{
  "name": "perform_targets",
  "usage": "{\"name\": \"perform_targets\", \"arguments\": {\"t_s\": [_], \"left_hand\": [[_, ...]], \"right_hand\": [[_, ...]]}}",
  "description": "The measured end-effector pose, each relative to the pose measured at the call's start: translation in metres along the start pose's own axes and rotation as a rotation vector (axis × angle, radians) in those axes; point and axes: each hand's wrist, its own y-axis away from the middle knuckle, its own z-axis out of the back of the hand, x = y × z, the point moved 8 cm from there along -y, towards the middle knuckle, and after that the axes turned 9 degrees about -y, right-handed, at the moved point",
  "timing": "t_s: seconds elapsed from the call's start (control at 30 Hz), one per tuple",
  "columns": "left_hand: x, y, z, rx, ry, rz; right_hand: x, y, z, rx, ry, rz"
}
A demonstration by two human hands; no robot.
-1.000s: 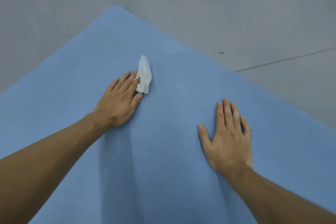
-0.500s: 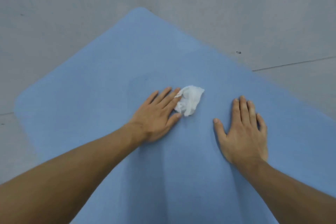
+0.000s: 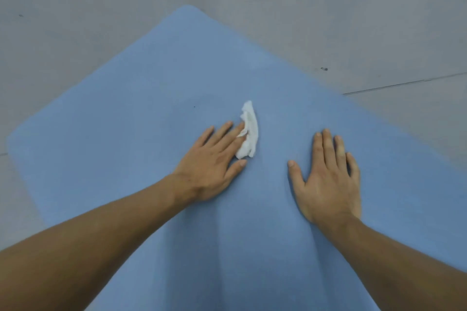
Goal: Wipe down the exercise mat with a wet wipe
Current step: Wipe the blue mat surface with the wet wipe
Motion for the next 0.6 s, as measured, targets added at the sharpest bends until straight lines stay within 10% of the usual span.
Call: {"name": "perform_targets", "arguments": {"t_s": [0.23, 0.6], "left_hand": [[-0.069, -0.026, 0.008, -0.011, -0.043, -0.248], [0.138, 0.015, 0.002, 0.017, -0.125, 0.32]], "right_hand": [[-0.003, 0.0, -0.001, -0.004, -0.024, -0.002], [-0.002, 0.001, -0.002, 0.033, -0.028, 0.0]]}}
